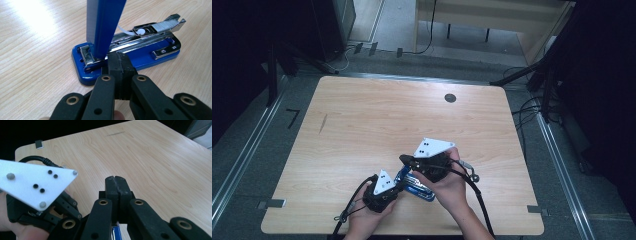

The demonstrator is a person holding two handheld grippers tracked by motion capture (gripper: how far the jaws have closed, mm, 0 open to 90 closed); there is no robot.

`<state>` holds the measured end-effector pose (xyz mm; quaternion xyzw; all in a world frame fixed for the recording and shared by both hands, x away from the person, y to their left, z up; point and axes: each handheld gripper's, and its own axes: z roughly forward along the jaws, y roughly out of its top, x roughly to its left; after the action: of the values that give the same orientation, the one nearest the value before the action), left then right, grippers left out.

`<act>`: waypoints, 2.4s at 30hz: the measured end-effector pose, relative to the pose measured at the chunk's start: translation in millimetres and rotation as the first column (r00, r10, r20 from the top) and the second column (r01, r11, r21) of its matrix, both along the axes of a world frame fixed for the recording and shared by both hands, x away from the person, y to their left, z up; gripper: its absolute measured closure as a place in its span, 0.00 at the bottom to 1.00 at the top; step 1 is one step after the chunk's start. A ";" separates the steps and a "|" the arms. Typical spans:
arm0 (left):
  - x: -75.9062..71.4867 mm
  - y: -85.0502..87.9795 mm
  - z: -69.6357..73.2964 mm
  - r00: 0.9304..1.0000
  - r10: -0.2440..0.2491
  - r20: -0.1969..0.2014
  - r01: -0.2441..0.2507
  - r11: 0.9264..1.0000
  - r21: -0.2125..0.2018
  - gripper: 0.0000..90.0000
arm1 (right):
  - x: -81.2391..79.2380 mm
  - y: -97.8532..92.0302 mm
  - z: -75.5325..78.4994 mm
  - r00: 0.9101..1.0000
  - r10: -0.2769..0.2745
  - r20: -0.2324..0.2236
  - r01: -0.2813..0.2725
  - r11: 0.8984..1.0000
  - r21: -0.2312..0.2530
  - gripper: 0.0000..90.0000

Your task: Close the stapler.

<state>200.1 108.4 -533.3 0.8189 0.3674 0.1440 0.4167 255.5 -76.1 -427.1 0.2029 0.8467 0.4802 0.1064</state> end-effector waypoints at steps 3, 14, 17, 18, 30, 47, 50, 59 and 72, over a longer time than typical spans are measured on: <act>-0.2 0.1 0.0 1.000 -0.001 0.000 0.001 1.000 0.001 1.00 | -1.6 -6.1 -2.1 1.000 -0.008 -0.008 0.008 1.000 -0.001 1.00; -0.9 -0.2 0.1 1.000 -0.015 -0.009 0.015 1.000 0.021 1.00 | -7.8 -30.3 -17.0 0.999 -0.038 -0.036 0.038 0.999 0.009 1.00; -0.9 -0.2 0.1 1.000 -0.014 -0.010 0.014 1.000 0.020 1.00 | -10.3 -37.8 -22.1 0.998 -0.047 -0.047 0.047 0.999 0.008 1.00; -0.9 0.0 0.2 1.000 -0.014 -0.010 0.014 1.000 0.021 1.00 | -11.3 -40.2 -24.0 0.997 -0.051 -0.051 0.052 0.999 0.007 1.00; -2.5 -3.3 -0.1 1.000 -0.024 0.002 0.023 0.999 0.032 1.00 | -21.5 -62.1 -46.2 0.994 -0.068 -0.080 0.068 0.998 -0.002 1.00; -6.7 -14.3 -0.7 0.999 -0.041 0.003 0.041 0.998 0.046 1.00 | -40.9 -85.4 -67.3 0.989 -0.105 -0.103 0.106 0.994 0.002 1.00; -6.6 -14.2 -0.7 0.999 -0.042 -0.001 0.042 0.998 0.042 1.00 | -43.4 -86.5 -68.4 0.988 -0.117 -0.098 0.118 0.993 0.007 1.00; -6.5 -12.4 -0.3 0.999 -0.053 -0.004 0.053 0.998 0.027 1.00 | -49.8 -80.4 -73.6 0.987 -0.139 -0.075 0.140 0.990 0.008 1.00; -5.9 -10.7 -0.2 0.999 -0.051 -0.009 0.051 0.999 0.013 1.00 | -52.0 -76.2 -80.7 0.976 -0.189 -0.111 0.190 0.982 0.002 1.00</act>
<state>194.1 97.7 -533.5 0.8313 0.3475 0.1321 0.4132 203.5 -152.3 -507.8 0.3095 0.8251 0.4612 0.1037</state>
